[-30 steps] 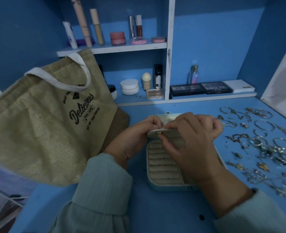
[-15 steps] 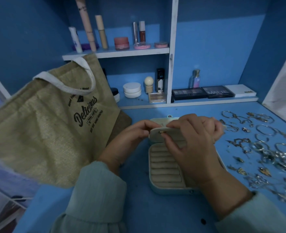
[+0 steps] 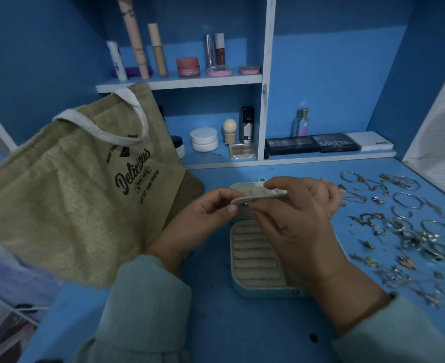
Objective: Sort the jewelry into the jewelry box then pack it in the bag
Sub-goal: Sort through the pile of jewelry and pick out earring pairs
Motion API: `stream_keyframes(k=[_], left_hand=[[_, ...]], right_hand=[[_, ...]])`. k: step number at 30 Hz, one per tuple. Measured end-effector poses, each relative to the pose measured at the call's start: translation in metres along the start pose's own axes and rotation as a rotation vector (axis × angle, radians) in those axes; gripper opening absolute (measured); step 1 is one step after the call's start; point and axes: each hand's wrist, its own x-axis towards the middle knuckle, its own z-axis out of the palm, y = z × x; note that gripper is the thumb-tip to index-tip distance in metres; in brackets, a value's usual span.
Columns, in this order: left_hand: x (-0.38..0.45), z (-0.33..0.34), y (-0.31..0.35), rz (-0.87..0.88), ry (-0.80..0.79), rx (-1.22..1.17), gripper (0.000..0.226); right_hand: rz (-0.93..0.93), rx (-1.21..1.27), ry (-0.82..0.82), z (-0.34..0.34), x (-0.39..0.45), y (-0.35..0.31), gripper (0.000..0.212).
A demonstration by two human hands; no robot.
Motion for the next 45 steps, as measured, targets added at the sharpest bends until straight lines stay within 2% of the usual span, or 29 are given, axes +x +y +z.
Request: stream_keyframes(k=[9, 11, 19, 25, 45], left_hand=[[0.001, 0.000, 0.000, 0.009, -0.019, 0.013, 0.017], [0.001, 0.001, 0.000, 0.028, -0.017, 0.018, 0.023], [0.004, 0.003, -0.003, 0.094, 0.025, 0.111, 0.018], [0.006, 0.006, -0.002, 0.177, 0.041, 0.243, 0.016], [0.006, 0.010, 0.000, 0.221, 0.084, 0.294, 0.014]], right_hand=[[0.013, -0.037, 0.026, 0.000, -0.001, -0.001, 0.004], [0.015, -0.057, 0.029, 0.000, -0.001, -0.002, 0.006], [0.097, -0.028, -0.027, 0.000, -0.001, -0.005, 0.027], [0.088, -0.070, -0.090, 0.000, -0.001, -0.005, 0.013], [0.087, -0.087, -0.152, -0.003, 0.004, 0.001, 0.021]])
